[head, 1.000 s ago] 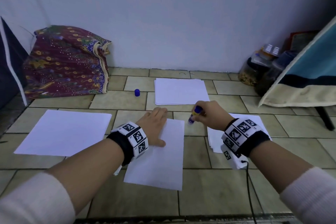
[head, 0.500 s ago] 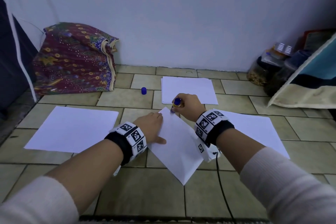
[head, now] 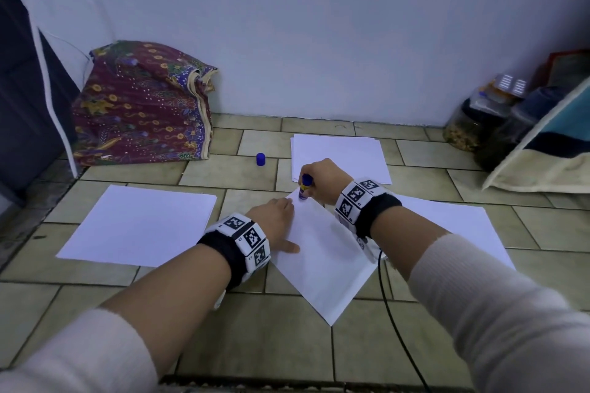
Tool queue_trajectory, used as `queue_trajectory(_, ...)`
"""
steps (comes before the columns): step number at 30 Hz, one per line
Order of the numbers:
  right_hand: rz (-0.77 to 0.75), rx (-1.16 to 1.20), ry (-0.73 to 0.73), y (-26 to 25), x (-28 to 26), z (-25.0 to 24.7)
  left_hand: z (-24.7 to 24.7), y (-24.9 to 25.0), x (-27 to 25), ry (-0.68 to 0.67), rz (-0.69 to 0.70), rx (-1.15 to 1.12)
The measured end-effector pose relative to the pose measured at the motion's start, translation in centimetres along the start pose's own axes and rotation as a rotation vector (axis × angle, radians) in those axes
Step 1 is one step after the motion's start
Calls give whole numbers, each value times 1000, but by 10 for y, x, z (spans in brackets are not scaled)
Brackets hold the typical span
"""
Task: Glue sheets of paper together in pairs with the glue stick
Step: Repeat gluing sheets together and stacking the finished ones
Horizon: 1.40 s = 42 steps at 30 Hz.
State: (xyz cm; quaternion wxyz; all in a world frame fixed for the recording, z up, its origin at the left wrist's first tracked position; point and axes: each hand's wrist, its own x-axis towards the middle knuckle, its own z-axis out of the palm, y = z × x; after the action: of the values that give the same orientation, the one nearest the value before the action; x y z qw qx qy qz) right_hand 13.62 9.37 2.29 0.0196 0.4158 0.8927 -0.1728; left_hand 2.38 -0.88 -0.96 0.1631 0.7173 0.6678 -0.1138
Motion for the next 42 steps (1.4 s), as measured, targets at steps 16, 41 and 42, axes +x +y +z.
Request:
queue_trajectory(16, -21, -24, -107, 45, -77, -2, 1, -3, 2, -3, 22, 35)
queue_trajectory(41, 242, 1457, 229, 61, -89, -27, 16, -43, -10, -72, 19, 8)
queue_trajectory(42, 280, 1501, 169, 55, -82, -23, 20, -44, -11, -89, 2, 4)
